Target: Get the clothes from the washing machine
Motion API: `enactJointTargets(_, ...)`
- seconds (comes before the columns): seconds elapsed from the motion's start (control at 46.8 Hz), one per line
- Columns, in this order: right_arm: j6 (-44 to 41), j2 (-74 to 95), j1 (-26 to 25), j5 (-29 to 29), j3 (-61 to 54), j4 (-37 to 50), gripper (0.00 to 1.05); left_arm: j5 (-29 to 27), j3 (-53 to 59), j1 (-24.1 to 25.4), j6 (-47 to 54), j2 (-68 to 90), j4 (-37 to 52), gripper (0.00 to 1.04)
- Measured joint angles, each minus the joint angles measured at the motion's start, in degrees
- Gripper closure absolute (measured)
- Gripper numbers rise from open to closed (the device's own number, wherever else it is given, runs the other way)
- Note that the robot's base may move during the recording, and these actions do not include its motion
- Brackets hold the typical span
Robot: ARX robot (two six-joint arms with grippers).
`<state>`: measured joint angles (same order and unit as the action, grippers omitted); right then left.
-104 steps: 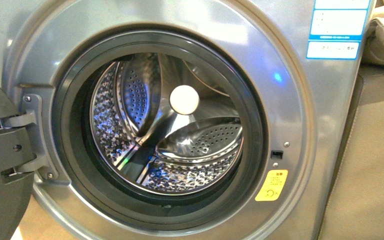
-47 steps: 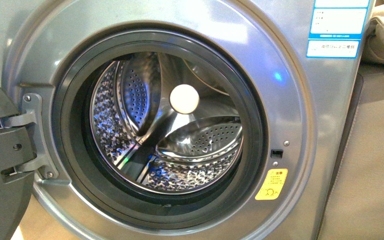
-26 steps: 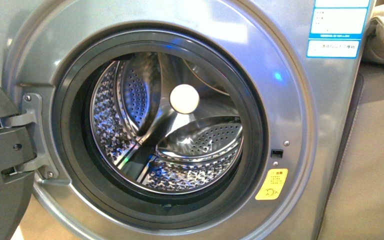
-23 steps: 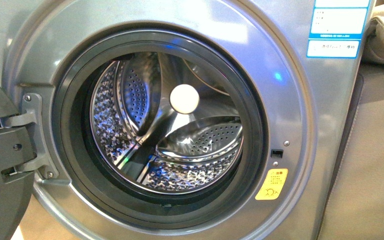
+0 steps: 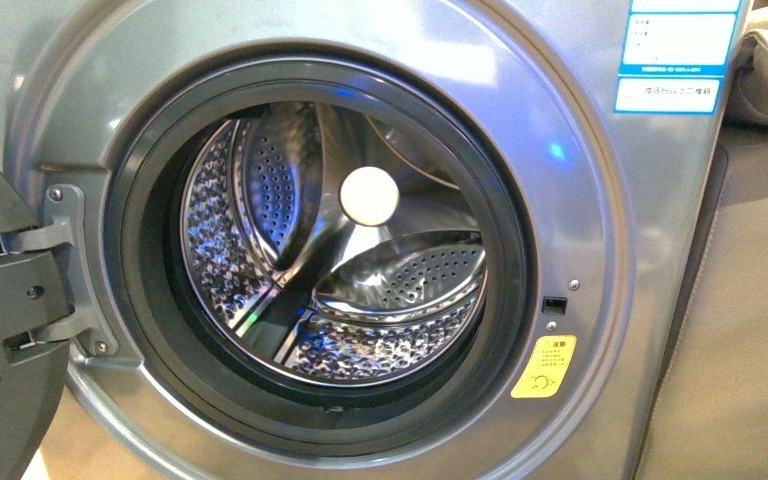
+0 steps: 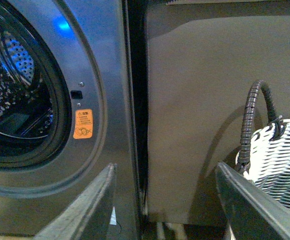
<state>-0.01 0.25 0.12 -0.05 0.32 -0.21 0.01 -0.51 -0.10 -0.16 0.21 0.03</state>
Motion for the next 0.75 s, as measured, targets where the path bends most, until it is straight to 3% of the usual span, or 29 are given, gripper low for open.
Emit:
enactJointTargets(0.171, 0.00, 0.00, 0.00, 0.00, 0.00, 0.00, 0.13, 0.00, 0.00, 0.00, 0.02, 0.00, 0.00, 0.06)
enactJointTargets(0.213, 0.02, 0.00, 0.00, 0.00, 0.00, 0.00, 0.06, 0.00, 0.00, 0.00, 0.07, 0.00, 0.00, 0.05)
enactJointTargets(0.747, 0.02, 0.00, 0.00, 0.00, 0.00, 0.00, 0.08, 0.00, 0.00, 0.00, 0.04, 0.00, 0.00, 0.07)
